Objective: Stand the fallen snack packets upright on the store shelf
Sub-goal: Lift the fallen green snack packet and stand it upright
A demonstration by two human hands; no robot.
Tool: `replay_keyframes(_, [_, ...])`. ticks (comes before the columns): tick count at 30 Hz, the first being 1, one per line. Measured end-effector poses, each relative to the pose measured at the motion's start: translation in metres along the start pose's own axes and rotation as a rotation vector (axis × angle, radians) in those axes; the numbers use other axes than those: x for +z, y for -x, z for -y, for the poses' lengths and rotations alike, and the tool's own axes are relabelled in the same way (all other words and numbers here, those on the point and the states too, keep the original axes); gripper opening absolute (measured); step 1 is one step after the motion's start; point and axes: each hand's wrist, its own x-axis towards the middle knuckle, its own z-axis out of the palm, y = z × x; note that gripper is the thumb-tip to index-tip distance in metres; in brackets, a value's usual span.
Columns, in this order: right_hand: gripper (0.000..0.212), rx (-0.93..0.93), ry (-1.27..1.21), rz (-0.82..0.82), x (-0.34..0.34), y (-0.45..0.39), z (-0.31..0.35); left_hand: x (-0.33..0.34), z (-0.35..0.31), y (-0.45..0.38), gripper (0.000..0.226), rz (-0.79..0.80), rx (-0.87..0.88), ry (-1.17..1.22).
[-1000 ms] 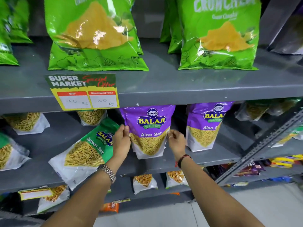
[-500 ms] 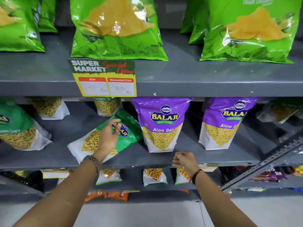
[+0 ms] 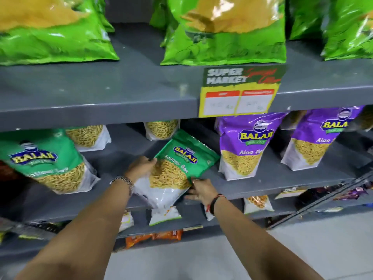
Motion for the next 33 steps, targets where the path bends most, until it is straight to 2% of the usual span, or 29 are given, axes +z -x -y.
replay_keyframes(3, [0.018, -0.045, -0.079, -0.108, 0.010, 0.002, -0.013, -0.008, -0.009, 0.025, 0.042, -0.032, 0.067, -0.083])
replay_keyframes(7, [0.017, -0.106, -0.081, -0.154, 0.005, 0.021, -0.027, -0.006, 0.003, 0.058, 0.043, -0.052, 0.088, -0.023])
replay_keyframes(11, [0.023, -0.199, -0.012, -0.182, -0.008, 0.052, -0.029, 0.003, 0.024, 0.097, 0.032, -0.084, 0.120, 0.233])
replay_keyframes(14, [0.011, -0.286, 0.066, -0.174, -0.015, 0.076, -0.025, 0.009, 0.035, 0.125, 0.035, -0.071, 0.058, 0.471])
replay_keyframes(18, [0.011, -0.360, 0.177, -0.179, -0.020, 0.104, -0.016, 0.020, 0.050, 0.146, 0.025, -0.052, 0.059, 0.624])
replay_keyframes(24, [0.011, -0.429, 0.236, -0.171, -0.020, 0.116, -0.012, 0.024, 0.058, 0.156, 0.027, -0.045, 0.078, 0.715])
replay_keyframes(29, [0.024, -0.513, 0.278, -0.206, -0.017, 0.105, -0.001, 0.018, 0.046, 0.156, 0.023, 0.017, 0.141, 0.776])
replay_keyframes(33, [0.032, -0.642, 0.268, -0.234, -0.011, 0.087, 0.026, 0.009, 0.018, 0.130, 0.021, -0.095, 0.263, 0.739])
